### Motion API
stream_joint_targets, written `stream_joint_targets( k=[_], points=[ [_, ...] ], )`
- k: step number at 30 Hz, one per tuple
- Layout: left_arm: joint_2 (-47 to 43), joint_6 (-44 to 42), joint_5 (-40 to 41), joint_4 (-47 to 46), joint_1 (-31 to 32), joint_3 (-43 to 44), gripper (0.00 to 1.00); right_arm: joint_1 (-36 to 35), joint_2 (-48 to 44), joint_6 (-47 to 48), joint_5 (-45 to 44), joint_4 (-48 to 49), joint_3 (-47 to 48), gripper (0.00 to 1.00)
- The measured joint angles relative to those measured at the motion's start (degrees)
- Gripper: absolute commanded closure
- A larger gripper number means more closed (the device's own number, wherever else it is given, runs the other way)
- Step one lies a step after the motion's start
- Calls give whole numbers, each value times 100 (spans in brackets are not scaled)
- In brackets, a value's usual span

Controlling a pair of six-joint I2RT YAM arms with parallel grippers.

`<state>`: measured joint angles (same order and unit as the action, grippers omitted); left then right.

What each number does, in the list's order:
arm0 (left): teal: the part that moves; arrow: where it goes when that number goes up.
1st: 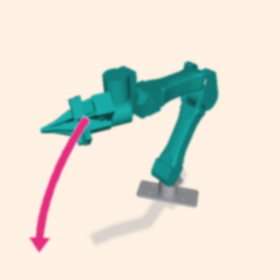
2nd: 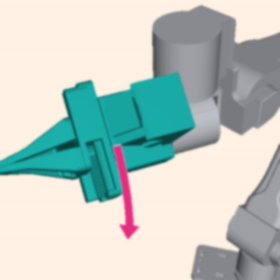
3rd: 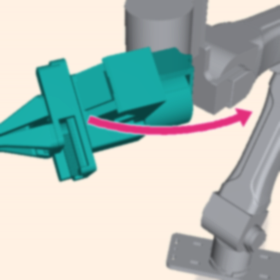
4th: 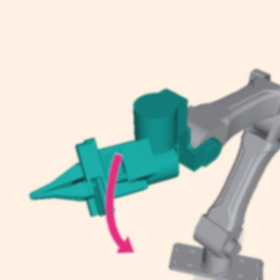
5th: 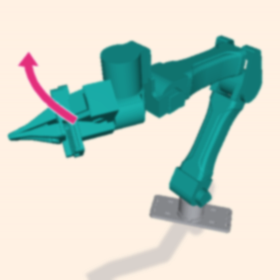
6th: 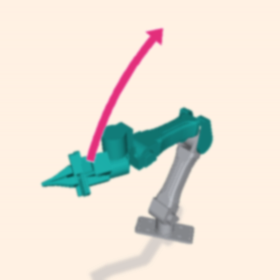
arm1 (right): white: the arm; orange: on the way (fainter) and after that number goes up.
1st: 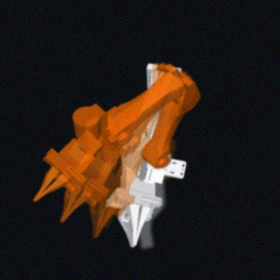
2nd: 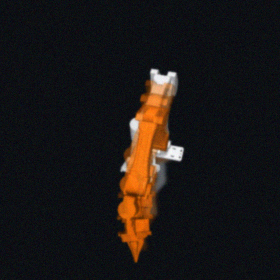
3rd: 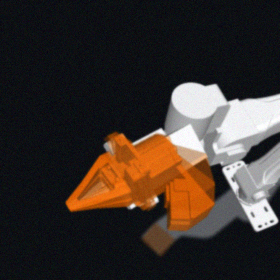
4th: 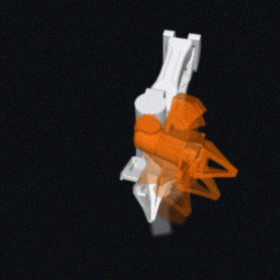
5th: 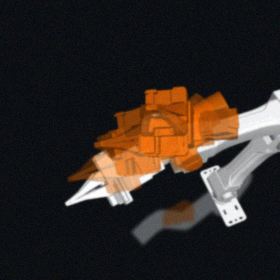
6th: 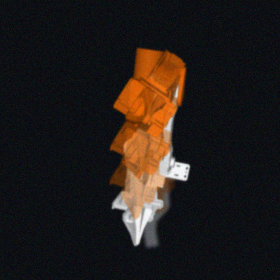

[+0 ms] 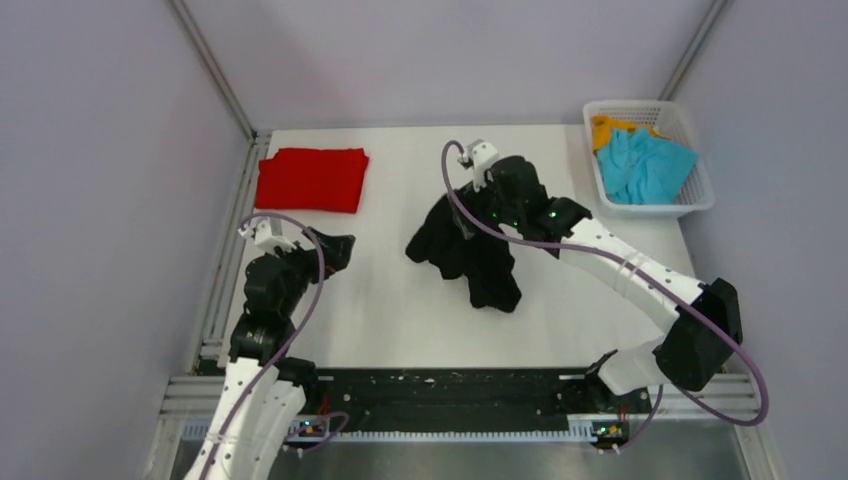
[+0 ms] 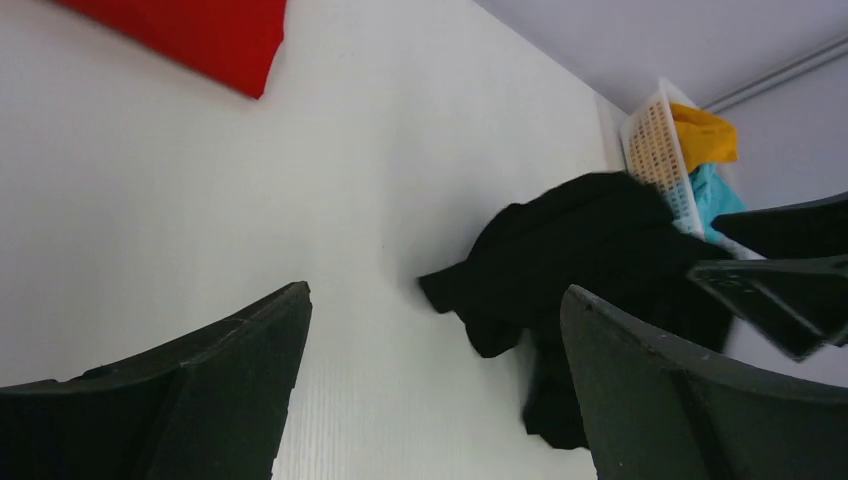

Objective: Fold and stack the t-shirts
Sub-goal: Move the tshirt to the center of the board, then flatten out the tshirt

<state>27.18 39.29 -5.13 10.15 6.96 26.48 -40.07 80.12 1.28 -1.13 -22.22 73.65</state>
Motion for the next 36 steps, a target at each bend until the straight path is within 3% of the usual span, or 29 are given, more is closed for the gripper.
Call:
stream_joint_targets(
  k=[6, 10, 13, 17, 23, 31, 34, 36],
  points=[
    [802, 229, -804, -214, 0, -42, 1, 20, -28, -654, -1233, 476, -1191, 1],
    [1919, 345, -1174, -496, 157, -28, 1, 22, -734, -1143, -1622, 866, -2096, 1],
    [3217, 310, -1209, -490, 627, 289, 1, 22, -1440, -1499, -1873, 1023, -2723, 1],
    [4736, 103, -1263, -459, 1143, 1062, 1, 37, -2031, -1845, -2061, 1073, -3276, 1],
    [6363, -197, -1311, -509, 1191, 2100, 1, 61, -2557, -2271, -2120, 922, -3821, 1],
    [7410, -299, -1871, -944, 1196, 2859, 4, 87, -3010, -2702, -2059, 813, -4122, 1],
    [7617, -354, -2234, -1255, 1239, 2938, 16, 87, -3023, -2852, -2074, 748, -4194, 2],
    [7740, -393, -2389, -1388, 1314, 2992, 43, 87, -3023, -2951, -2105, 649, -4229, 2]
  ],
)
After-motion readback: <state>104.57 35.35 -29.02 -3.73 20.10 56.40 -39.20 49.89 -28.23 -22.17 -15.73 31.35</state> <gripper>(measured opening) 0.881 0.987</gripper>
